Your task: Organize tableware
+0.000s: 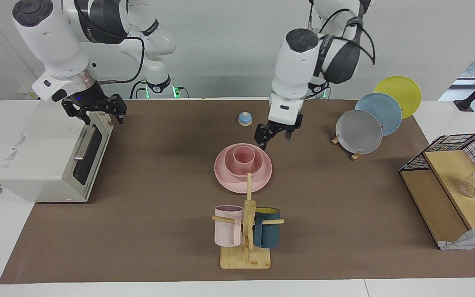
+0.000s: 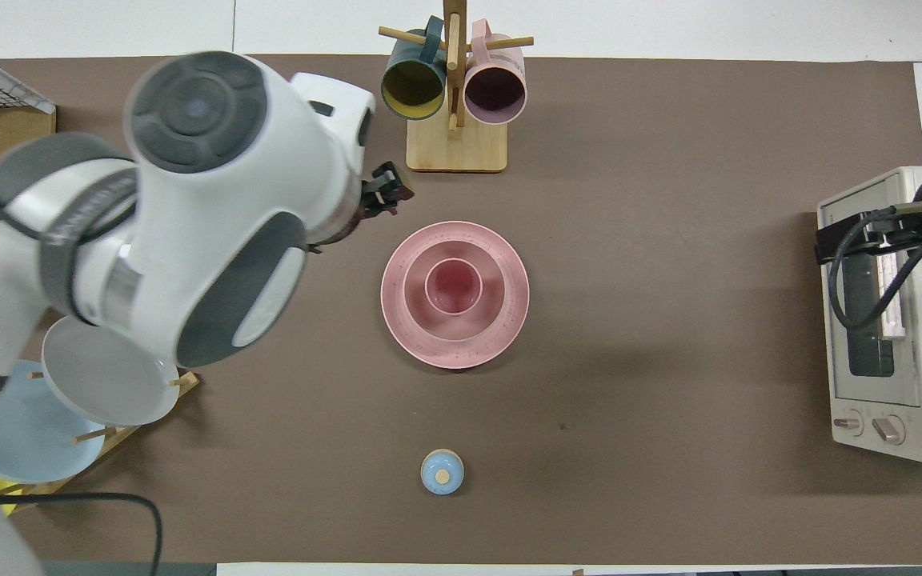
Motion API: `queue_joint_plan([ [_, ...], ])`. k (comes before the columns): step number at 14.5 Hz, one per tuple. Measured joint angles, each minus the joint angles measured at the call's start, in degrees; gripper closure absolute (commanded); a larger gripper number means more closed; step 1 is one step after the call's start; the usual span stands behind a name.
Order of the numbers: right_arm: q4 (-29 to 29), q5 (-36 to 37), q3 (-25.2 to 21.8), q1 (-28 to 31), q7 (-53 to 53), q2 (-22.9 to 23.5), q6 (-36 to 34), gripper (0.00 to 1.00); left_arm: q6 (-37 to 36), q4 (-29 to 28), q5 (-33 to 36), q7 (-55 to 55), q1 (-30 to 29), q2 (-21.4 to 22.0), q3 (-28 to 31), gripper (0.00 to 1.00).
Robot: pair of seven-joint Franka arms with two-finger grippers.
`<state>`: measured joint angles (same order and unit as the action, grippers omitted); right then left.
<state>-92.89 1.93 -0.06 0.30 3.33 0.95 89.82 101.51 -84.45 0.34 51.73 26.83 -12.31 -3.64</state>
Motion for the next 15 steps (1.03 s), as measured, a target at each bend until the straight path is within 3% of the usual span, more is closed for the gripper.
queue_joint_plan([
  [4, 0.96, 0.0, -0.48, 0.03, 0.0, -0.29, -0.64, 0.0, -7.96, -0.13, -0.17, -16.05, -8.83, 5.73, 0.29, 0.0],
  [9, 0.95, 0.0, -0.44, 0.02, 0.0, -0.33, -0.93, 0.0, -13.61, -2.23, -0.28, -38.99, -21.46, 8.99, 0.5, 0.0],
  [15, 0.95, 0.0, -0.44, 0.02, 0.0, -0.33, -0.94, 0.0, -11.07, -9.14, -0.4, -43.8, -24.6, 12.04, 0.07, 0.0],
])
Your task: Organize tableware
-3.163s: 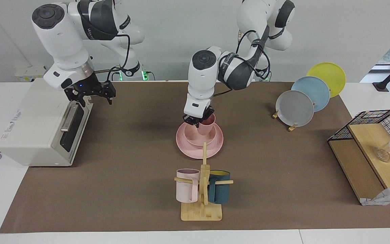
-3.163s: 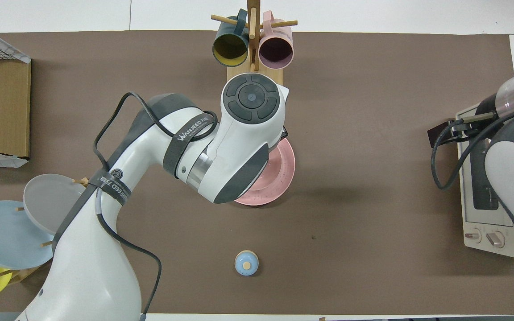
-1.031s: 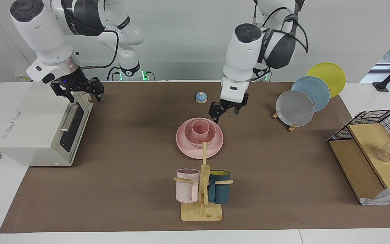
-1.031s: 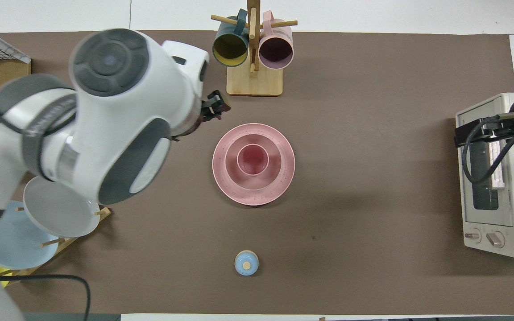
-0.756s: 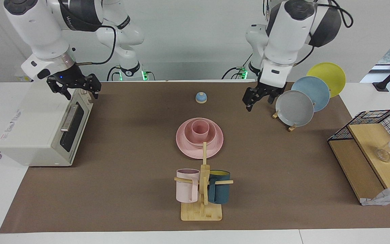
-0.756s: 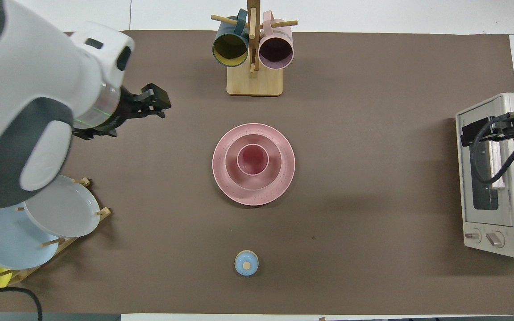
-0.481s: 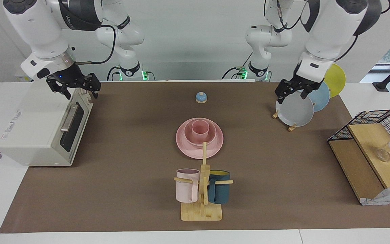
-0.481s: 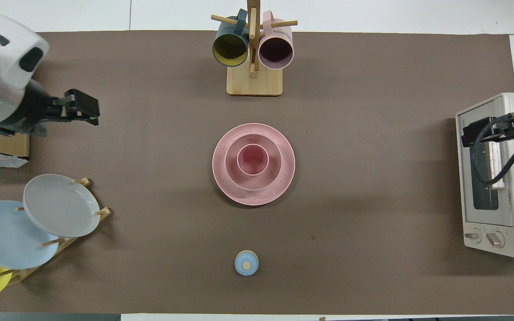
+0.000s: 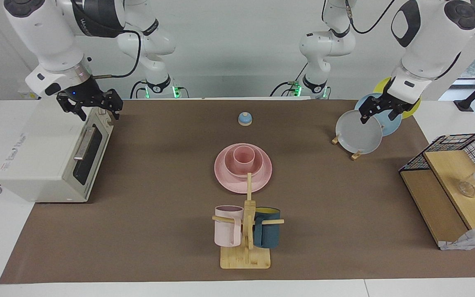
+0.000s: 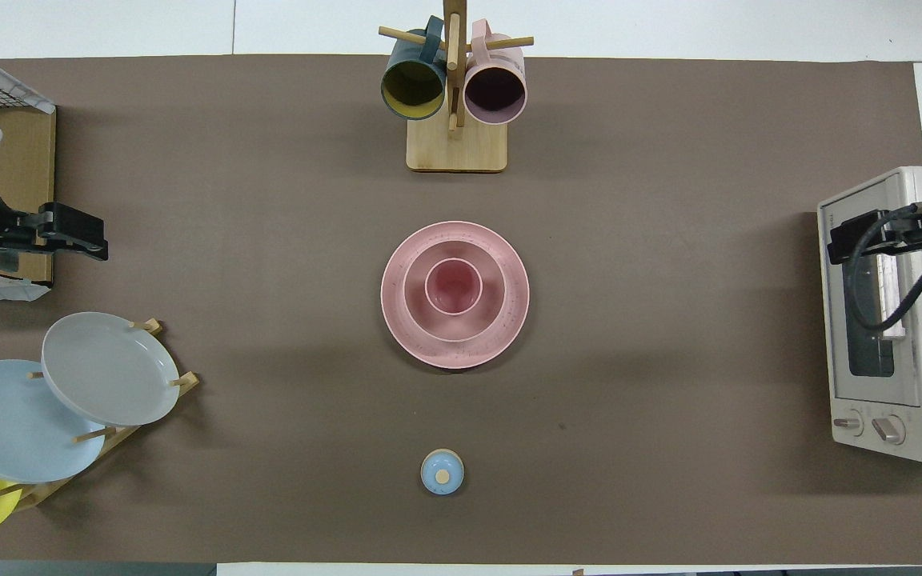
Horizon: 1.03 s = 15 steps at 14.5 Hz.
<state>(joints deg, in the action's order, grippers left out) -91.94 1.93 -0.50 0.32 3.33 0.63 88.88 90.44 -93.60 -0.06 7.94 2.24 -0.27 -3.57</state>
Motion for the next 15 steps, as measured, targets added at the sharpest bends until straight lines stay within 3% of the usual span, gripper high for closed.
queue_joint_plan([
  [10, 0.0, 0.0, 0.0, 0.0, 0.0, 0.0, 0.0, 0.0, -5.89, 0.98, -0.04, 0.0, 0.49, 3.7, -0.91, 0.0],
  [15, 0.0, 0.0, 0.0, 0.0, 0.0, 0.0, 0.0, 0.0, -4.64, 0.33, -0.13, -0.01, 1.65, 4.74, -1.03, 0.0],
])
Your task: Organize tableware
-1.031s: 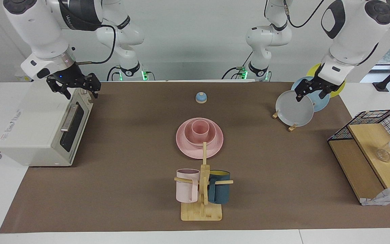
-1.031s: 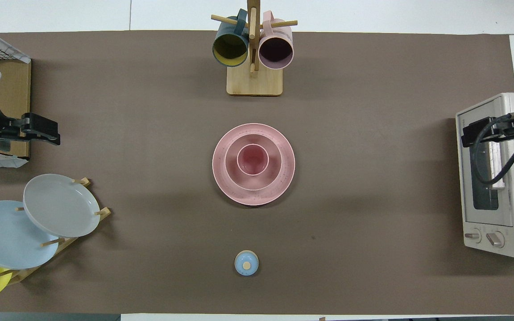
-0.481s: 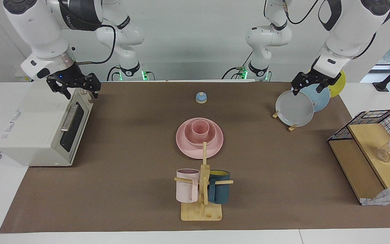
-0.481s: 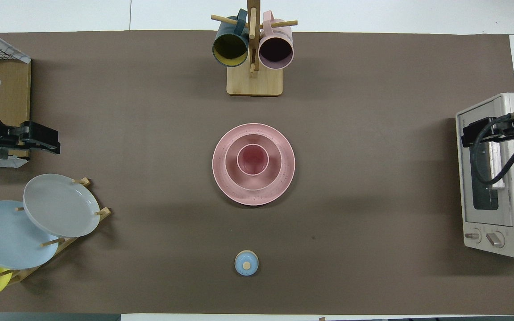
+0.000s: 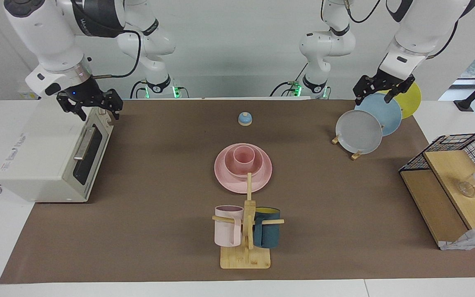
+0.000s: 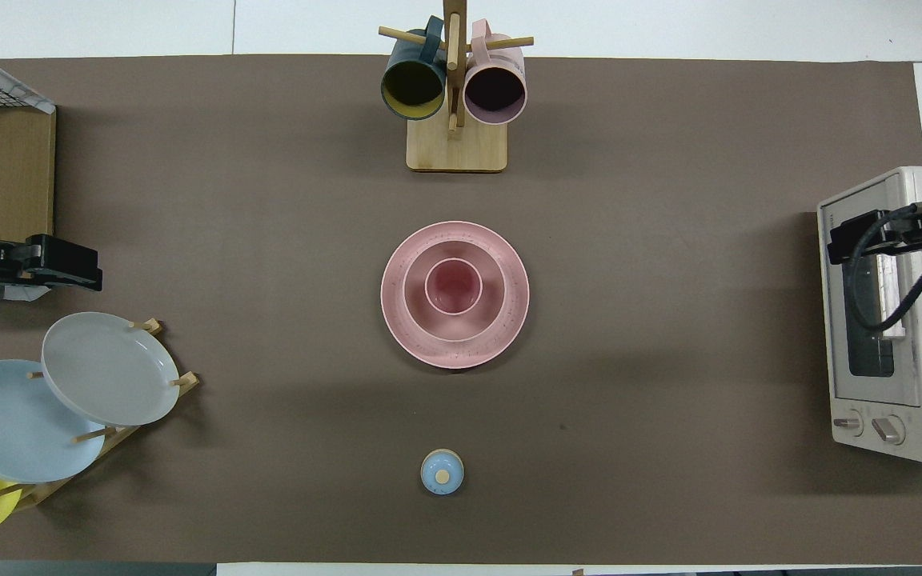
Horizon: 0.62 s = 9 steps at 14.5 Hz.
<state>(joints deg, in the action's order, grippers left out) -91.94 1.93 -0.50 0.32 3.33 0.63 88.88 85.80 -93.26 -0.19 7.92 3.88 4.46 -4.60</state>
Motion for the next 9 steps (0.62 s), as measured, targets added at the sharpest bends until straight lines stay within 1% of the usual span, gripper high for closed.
queue_joint_plan([
  [9, 0.0, 0.0, 0.0, 0.0, 0.0, 0.0, 0.0, 0.0, 0.16, 0.0, 0.0, 0.0, 0.36, -0.01, 0.04, 0.0],
])
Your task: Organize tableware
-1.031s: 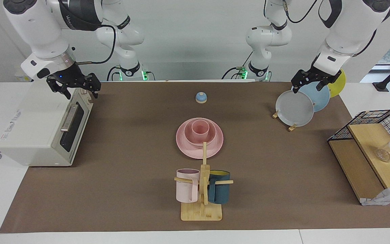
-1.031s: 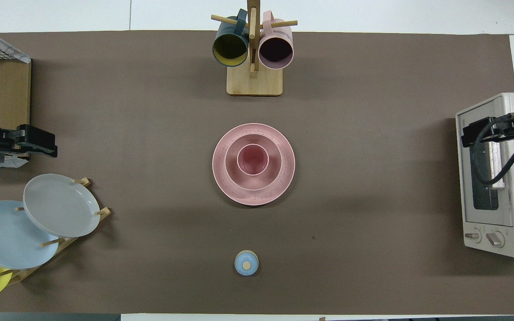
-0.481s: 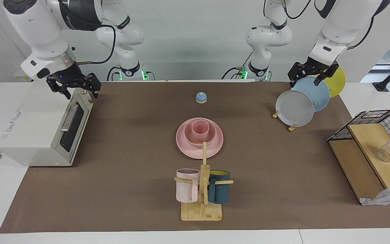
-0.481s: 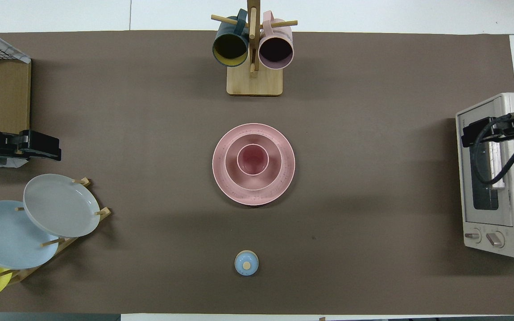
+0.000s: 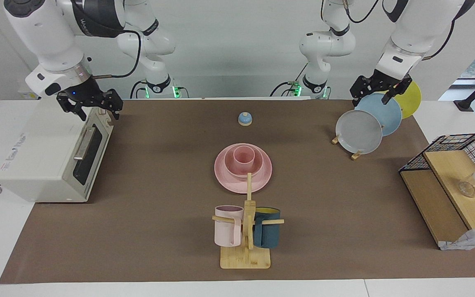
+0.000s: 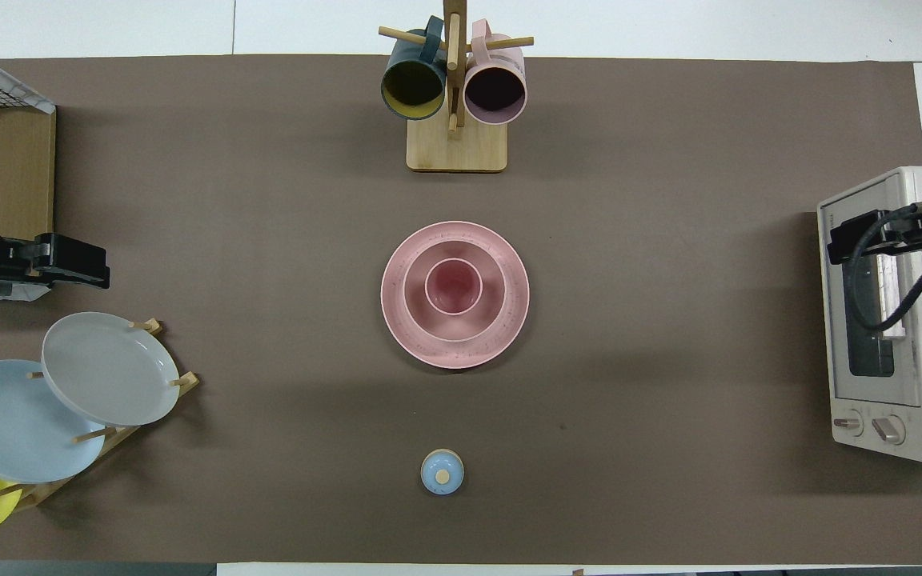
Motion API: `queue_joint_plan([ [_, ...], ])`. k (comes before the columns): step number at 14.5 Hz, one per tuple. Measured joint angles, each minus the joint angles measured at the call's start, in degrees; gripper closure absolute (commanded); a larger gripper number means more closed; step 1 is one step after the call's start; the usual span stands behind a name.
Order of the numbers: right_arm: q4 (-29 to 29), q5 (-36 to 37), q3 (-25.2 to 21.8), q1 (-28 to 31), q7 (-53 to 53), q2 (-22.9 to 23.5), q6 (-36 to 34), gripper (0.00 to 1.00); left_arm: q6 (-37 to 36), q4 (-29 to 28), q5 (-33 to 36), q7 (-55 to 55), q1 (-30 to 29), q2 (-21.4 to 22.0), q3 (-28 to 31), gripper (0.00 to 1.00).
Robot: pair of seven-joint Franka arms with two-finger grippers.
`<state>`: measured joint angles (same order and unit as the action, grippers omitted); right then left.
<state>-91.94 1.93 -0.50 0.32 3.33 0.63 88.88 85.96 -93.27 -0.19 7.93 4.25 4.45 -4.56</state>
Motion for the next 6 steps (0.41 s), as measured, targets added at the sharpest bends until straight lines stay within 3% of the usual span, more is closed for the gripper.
queue_joint_plan([
  [6, 0.0, 0.0, 0.0, 0.0, 0.0, 0.0, 0.0, 0.0, 0.02, 0.0, -0.52, 0.0, 0.0, 0.0, 0.08, 0.0],
])
